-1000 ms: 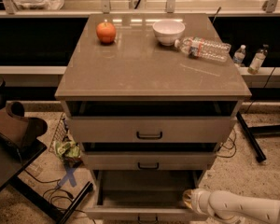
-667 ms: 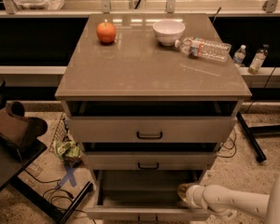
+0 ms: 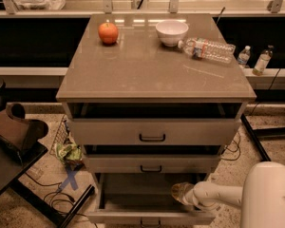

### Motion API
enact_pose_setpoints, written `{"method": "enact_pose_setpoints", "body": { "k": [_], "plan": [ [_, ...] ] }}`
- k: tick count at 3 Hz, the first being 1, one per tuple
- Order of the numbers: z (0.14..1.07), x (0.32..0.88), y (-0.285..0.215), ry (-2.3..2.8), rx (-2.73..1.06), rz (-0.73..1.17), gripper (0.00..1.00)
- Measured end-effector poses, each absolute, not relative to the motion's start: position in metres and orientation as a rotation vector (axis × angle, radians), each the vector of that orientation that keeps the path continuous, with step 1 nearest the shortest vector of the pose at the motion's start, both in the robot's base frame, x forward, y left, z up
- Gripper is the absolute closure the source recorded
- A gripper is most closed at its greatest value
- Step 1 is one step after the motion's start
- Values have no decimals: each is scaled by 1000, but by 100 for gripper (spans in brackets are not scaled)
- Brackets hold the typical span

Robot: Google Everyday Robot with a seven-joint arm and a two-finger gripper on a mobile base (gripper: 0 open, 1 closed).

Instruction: Open bottom drawer

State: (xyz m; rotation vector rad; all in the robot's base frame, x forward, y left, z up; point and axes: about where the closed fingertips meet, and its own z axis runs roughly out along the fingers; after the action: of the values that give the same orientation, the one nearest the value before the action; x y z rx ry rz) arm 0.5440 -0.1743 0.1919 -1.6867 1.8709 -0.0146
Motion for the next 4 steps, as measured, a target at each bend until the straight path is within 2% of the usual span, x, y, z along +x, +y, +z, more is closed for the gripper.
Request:
{"method": "enact_pose_setpoints", "body": {
  "k": [1,4],
  "plan": [
    [192,544,-174,1871,-1686,-15,100],
    [155,468,-164,1971,-1789,127,100]
  ]
}}
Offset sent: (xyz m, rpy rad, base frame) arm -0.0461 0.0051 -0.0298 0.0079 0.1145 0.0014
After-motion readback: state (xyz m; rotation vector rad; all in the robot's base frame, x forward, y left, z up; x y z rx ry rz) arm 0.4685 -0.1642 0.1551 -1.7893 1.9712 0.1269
